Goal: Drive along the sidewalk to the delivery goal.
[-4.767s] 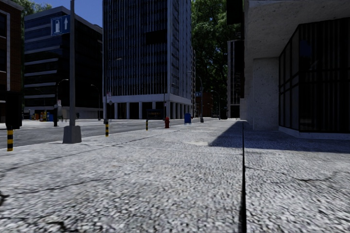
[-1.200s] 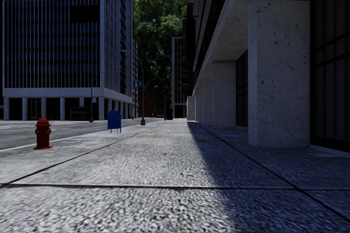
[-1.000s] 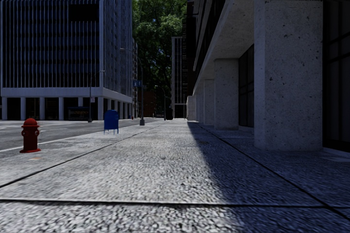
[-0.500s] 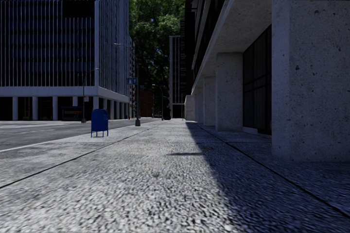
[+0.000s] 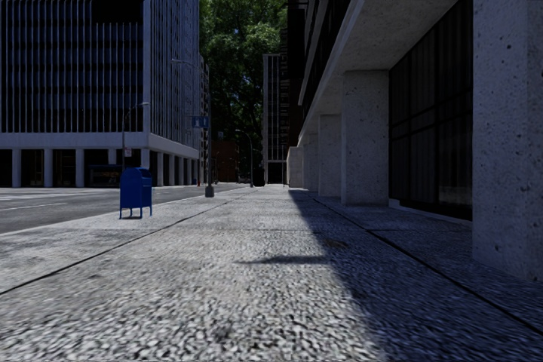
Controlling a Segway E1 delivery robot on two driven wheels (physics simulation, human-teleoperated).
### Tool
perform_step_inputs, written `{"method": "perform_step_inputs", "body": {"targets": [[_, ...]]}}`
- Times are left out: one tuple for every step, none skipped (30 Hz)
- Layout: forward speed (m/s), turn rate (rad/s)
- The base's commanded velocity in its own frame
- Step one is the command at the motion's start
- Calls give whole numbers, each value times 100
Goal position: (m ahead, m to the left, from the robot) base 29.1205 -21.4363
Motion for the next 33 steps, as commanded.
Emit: {"method": "perform_step_inputs", "body": {"targets": [[200,0],[200,0],[200,0],[200,0],[200,0],[200,0],[200,0],[200,0],[200,0],[200,0],[200,0],[200,0],[200,0],[200,0],[200,0],[200,0],[200,0],[200,0],[200,0],[200,0],[200,0],[200,0],[200,0],[200,0],[200,0],[200,0],[200,0],[200,0],[200,0],[200,0],[200,0],[200,0],[200,0]]}}
